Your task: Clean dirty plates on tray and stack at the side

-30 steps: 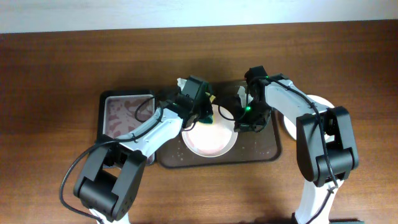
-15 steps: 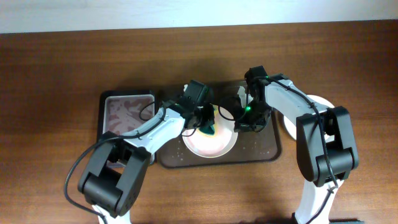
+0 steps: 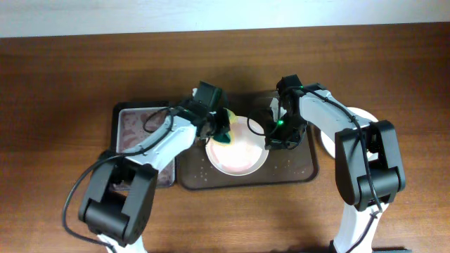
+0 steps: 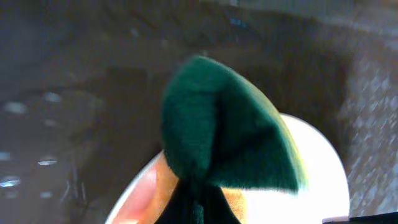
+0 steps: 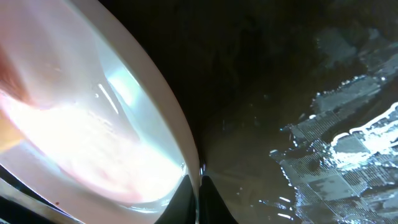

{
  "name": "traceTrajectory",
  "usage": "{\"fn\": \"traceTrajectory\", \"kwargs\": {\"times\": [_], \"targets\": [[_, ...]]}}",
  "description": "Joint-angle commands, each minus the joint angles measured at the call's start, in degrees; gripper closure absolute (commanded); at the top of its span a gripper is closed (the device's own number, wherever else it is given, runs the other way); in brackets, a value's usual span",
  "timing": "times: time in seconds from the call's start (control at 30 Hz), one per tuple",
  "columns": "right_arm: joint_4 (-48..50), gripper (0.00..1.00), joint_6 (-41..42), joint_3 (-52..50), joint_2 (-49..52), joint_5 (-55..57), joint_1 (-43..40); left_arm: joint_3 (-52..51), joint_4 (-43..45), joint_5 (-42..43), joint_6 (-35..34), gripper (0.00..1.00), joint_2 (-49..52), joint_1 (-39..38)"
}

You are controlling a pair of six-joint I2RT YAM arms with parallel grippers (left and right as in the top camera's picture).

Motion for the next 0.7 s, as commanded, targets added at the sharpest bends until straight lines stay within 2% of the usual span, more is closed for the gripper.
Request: {"fn": "traceTrajectory", "kwargs": {"times": [0.0,0.13,0.4,0.47,0.67], "targets": [[-0.83,0.96,0.68,-0.15,0.61,3.82,-0.28,0.15,-1.05,-1.51,0.90,1.00,-5.99,1.01],[-0.83,0.96,0.66,-0.15,0.61,3.82,-0.28,0.15,-1.75,3.37,0.85,1.00,-7.67,0.94],[-0.37,0.96,0.72,-0.15,0.61,3.80,-0.28,0.13,-8.90,5.55,0.90,1.00,-7.56,-0.68],[0.83,0.96,3.61,-0.15,0.61,4.00,-0.28,0.15,-12.11,8.98,0.90,1.00,-7.58,-0.76],[3.74,0.96,15.76,-0.15,0.61,0.55,-0.26,0.15,-18.95,9.14,0.92,1.00,-8.15,-0.76]]}}
